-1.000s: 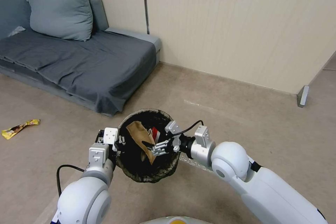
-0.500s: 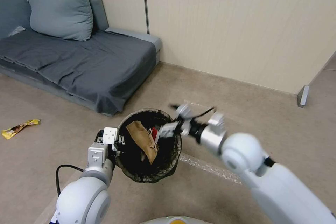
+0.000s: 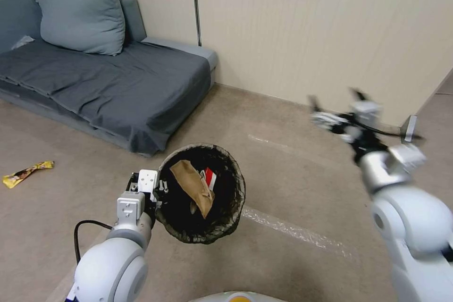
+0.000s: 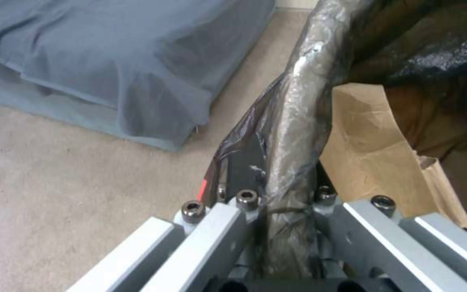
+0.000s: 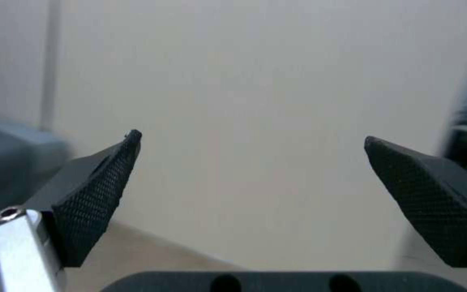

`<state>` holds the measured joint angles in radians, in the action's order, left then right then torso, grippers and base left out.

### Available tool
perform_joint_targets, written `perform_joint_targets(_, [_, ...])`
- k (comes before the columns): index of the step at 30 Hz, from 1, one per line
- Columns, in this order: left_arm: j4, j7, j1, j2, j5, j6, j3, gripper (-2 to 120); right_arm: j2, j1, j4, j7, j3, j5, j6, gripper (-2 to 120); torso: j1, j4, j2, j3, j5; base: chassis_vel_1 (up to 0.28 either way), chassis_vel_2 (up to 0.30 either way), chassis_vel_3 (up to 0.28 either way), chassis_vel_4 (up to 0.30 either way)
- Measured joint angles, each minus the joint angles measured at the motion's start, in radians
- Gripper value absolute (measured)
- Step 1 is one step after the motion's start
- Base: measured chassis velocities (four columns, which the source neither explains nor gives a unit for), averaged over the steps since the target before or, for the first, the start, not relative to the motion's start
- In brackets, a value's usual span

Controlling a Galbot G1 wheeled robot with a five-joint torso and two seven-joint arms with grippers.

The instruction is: Pick up the trash bin, then pick up the garbage from the floor and place it into the trash bin.

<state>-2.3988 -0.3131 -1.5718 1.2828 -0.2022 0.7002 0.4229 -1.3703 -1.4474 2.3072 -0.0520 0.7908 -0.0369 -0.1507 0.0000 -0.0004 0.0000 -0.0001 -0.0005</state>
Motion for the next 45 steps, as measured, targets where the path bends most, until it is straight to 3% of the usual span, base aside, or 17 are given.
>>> perform_joint_targets(11, [0.016, -0.005, -0.01, 0.02, 0.04, -0.038, -0.013, 0, -0.208, -0.117, -0.055, -0.056, 0.061, 0.115, 0.207, 100, 0.0, 0.0005, 0.0, 0.0, 0.0004, 0.0, 0.0, 0.0, 0.0])
perform_joint_targets(45, [-0.037, -0.022, -0.035, 0.024, 0.003, -0.017, 0.008, 0, -0.232, -0.149, -0.106, -0.071, 0.055, 0.128, 0.249, 100, 0.0, 0.0004, 0.0, 0.0, 0.0005, 0.032, 0.031, 0.032, 0.035])
